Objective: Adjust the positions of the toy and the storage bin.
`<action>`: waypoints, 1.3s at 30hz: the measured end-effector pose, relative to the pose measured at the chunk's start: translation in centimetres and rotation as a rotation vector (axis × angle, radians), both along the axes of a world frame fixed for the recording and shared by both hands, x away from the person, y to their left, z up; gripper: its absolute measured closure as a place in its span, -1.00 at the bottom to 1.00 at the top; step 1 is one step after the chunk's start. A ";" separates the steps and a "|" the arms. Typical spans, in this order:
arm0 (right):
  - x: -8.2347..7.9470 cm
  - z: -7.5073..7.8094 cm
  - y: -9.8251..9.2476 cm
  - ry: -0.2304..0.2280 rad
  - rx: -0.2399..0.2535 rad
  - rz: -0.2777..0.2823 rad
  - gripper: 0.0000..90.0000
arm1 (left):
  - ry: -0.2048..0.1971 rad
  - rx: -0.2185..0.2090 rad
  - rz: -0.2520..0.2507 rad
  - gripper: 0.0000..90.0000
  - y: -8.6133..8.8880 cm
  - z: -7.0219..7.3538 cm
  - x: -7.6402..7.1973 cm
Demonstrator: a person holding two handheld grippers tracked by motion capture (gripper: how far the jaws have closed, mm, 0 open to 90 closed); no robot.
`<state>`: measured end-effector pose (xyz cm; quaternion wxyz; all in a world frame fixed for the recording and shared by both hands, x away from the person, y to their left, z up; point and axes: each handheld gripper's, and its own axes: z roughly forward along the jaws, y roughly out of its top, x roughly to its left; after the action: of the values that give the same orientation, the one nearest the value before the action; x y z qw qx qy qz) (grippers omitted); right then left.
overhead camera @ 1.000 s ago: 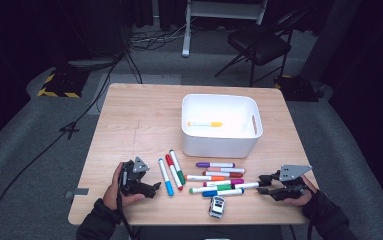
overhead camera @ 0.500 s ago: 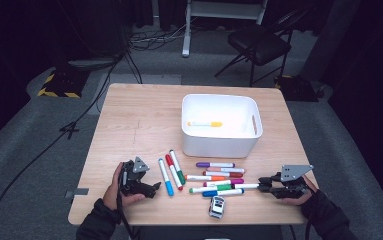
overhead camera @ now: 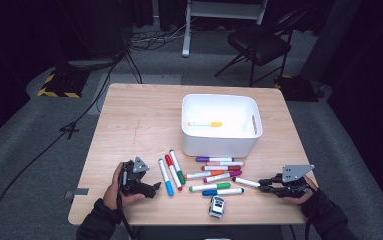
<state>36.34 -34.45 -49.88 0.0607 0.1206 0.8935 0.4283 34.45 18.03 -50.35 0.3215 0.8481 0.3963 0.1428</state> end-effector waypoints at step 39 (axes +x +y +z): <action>0.0 6.1 0.5 -0.124 0.198 -0.006 0.66 | 0.000 0.001 0.000 -0.98 0.0 0.0 0.0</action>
<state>36.34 -34.00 -43.77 0.1050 0.1018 0.8410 0.5209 34.45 18.03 -50.35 0.3213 0.8482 0.3961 0.1428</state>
